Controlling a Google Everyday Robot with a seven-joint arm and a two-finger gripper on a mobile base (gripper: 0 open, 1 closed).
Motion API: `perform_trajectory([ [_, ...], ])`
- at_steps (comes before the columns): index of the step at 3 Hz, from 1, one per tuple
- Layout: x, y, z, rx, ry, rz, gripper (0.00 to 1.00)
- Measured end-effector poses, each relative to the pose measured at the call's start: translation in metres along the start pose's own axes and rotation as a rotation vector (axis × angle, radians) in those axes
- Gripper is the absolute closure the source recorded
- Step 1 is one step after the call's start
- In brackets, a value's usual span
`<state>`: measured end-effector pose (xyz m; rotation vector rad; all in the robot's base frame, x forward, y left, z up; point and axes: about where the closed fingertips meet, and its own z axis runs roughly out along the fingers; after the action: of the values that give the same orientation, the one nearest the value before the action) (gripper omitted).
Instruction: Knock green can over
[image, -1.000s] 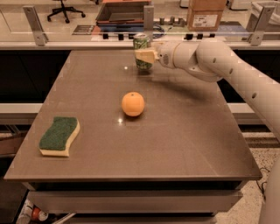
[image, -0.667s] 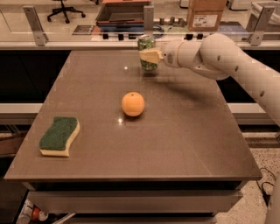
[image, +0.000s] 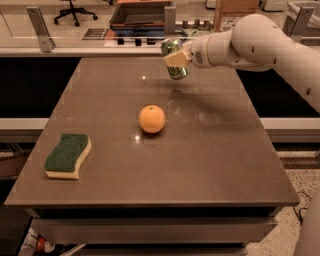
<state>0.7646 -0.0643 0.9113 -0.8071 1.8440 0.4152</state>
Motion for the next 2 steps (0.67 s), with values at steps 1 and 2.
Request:
perform_trajectory([
  [1,-0.006,0.000,-0.002,0.011,0.092,-0.033,1.00],
  [2,-0.005,-0.002,0.010,0.014,0.202,-0.064,1.00],
])
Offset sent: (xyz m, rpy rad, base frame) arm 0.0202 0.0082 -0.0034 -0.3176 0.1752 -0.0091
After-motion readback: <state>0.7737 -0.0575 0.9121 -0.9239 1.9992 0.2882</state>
